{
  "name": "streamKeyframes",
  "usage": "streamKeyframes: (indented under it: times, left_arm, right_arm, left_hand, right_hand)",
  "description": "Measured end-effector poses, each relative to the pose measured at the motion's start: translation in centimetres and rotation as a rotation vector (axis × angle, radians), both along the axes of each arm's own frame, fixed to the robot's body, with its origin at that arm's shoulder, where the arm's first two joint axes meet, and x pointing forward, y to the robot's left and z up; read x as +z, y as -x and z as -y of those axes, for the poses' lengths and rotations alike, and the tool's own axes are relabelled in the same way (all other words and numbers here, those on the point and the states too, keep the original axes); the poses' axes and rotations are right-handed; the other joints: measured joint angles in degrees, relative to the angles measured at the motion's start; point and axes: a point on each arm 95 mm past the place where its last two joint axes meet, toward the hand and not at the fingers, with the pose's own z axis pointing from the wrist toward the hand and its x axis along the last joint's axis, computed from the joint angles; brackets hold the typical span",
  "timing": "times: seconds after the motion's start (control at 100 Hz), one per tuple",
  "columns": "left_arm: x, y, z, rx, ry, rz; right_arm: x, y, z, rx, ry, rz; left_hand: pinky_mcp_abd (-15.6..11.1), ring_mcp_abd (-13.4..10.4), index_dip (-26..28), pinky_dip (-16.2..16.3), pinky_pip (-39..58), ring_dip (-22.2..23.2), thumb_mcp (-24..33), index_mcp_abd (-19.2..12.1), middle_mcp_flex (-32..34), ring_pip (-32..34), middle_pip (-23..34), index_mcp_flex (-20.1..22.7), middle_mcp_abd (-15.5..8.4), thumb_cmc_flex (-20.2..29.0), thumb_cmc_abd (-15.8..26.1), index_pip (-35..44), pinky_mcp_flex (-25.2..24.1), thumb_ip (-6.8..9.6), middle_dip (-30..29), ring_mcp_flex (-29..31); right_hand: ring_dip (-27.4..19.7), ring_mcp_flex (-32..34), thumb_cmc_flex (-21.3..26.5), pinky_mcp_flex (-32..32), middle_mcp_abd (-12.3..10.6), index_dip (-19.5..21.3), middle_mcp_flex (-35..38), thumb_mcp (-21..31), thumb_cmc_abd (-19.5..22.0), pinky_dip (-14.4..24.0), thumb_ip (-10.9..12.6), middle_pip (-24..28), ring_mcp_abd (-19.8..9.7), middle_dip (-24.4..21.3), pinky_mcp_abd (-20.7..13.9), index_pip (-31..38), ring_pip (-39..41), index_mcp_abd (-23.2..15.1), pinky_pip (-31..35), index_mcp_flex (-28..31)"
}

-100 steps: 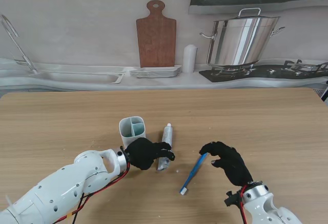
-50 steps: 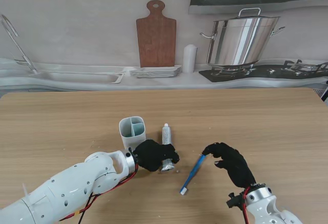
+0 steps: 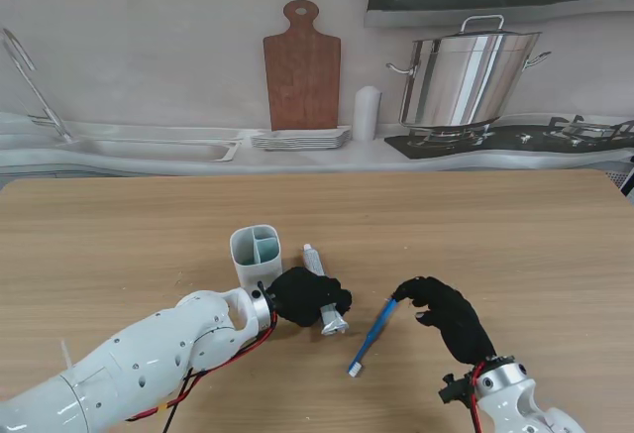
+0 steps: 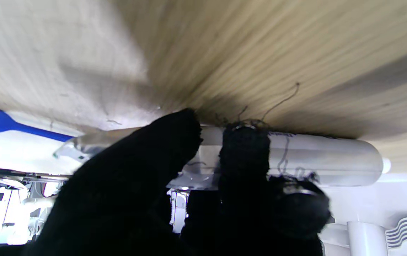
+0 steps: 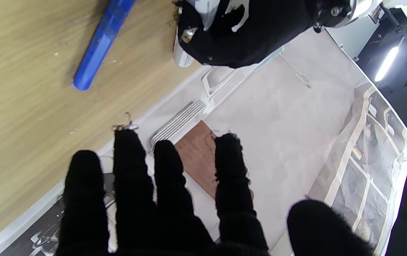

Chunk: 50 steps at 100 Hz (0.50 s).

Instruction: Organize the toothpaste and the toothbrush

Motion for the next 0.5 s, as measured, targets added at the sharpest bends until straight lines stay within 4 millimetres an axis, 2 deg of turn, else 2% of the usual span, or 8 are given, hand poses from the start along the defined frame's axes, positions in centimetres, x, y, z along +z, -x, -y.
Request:
streamKeyframes:
  times: [0.13,0.18,0.32,0.39,0.5]
  left_arm:
    - [0.3,0.1,-0.2,0.005,0.039,-0.011]
    - [0.6,0.2,-0.1,0.009,0.057,-0.005]
    - [2.3,0.7,0.2,0.013,0.126,0.026]
    - [3.1,1.0,0.4,0.009,0.159,0.038]
    - [4.2,1.4,0.6,0.000,0.203,0.059]
  right_arm:
    - [0.0,0.0,0.0,0.001,-0.001,-0.002]
    - [0.0,0.0,0.0,0.001,-0.001,-0.002]
    - [-0.1,0.0,-0.1,0.002,-0.002,-0.003]
    - [-0.1,0.0,-0.1,0.002,-0.003,-0.004]
    - [-0.1,0.1,-0.1,0.003,-0.003,-0.005]
  left_hand:
    - [0.06,0.05,3.88,0.00,0.00,0.00,-0.07,0.00,0.01,0.00,1.91,0.86,-0.10,-0.05,-1.26,0.75,-0.01,-0.02,0.01,0.03]
    - [0.07,0.06,5.51,-0.01,0.00,0.00,-0.01,0.00,0.34,0.13,2.75,1.34,-0.15,-0.11,-1.67,0.84,-0.01,-0.74,0.01,0.05]
    - [0.17,0.05,10.30,-0.01,0.13,0.00,0.39,0.04,2.28,1.79,5.01,3.32,-0.16,-1.06,-3.89,2.21,1.31,-0.83,0.48,1.17]
    - [0.20,-0.05,11.64,0.50,0.42,0.00,0.41,0.30,3.00,2.45,6.57,3.47,-0.17,-1.22,-4.79,3.04,1.91,-1.75,1.32,1.42]
    - [0.21,-0.38,12.96,0.86,0.59,0.00,0.41,0.96,4.57,2.68,7.45,4.65,-0.17,-1.33,-6.14,3.73,3.16,-2.31,1.37,2.67]
  right_hand:
    - [0.01,0.00,0.00,0.00,0.00,0.00,0.00,0.00,0.00,0.00,-0.01,0.00,0.00,0.00,0.19,0.00,0.00,0.00,0.00,0.00]
    - [0.01,0.00,0.00,0.00,0.00,0.00,0.00,0.00,0.00,0.00,-0.02,0.00,0.00,0.00,0.43,0.00,0.00,0.00,0.00,0.00]
    - [0.02,0.01,0.00,0.01,0.00,0.00,0.00,0.00,0.00,0.01,-0.73,-0.01,0.01,0.00,0.58,0.00,0.00,0.00,0.00,0.00]
    - [0.02,0.01,0.00,0.01,0.00,0.00,0.00,0.00,0.00,0.01,-0.74,-0.01,0.01,0.00,0.59,0.00,0.00,0.00,0.00,0.00]
    - [0.02,0.00,0.00,0.01,0.00,0.00,0.00,0.00,0.00,0.01,-0.74,-0.02,0.01,0.00,0.60,0.00,0.00,0.00,0.00,0.00]
